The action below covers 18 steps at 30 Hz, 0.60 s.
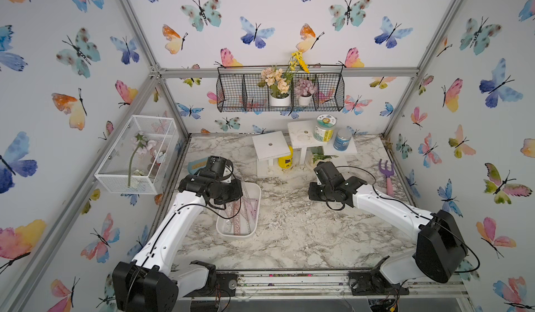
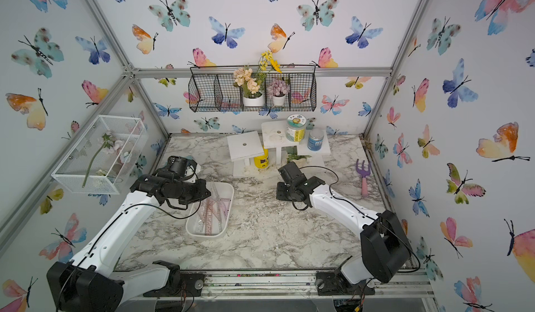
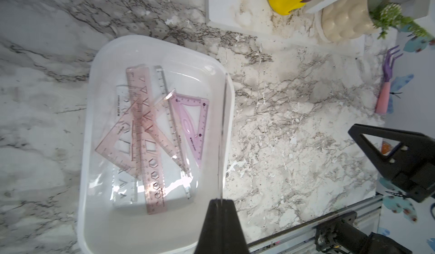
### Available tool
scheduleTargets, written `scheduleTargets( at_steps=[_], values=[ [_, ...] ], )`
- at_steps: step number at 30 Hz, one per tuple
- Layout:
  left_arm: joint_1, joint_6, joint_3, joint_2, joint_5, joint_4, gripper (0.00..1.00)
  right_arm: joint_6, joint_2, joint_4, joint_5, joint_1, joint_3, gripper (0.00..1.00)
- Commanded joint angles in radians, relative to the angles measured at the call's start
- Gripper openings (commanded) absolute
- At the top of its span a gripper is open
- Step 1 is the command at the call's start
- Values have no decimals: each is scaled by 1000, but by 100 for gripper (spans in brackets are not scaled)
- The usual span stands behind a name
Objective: Put the scattered rulers into the storage box
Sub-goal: Place the ruler in the storage box, then reset both arms
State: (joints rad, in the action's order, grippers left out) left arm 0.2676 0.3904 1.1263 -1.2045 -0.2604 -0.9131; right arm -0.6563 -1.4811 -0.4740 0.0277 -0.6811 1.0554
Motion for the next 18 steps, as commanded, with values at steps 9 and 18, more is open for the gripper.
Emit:
scheduleTargets(
  at_steps=[9,18],
  values=[
    [23,-63,-2,-41,241,-101,0,-2,-96,88,-176,2,44,22],
    [141,-25,-26,-153,237,-73,23,-3,-88,82,-168,2,53,24]
  ],
)
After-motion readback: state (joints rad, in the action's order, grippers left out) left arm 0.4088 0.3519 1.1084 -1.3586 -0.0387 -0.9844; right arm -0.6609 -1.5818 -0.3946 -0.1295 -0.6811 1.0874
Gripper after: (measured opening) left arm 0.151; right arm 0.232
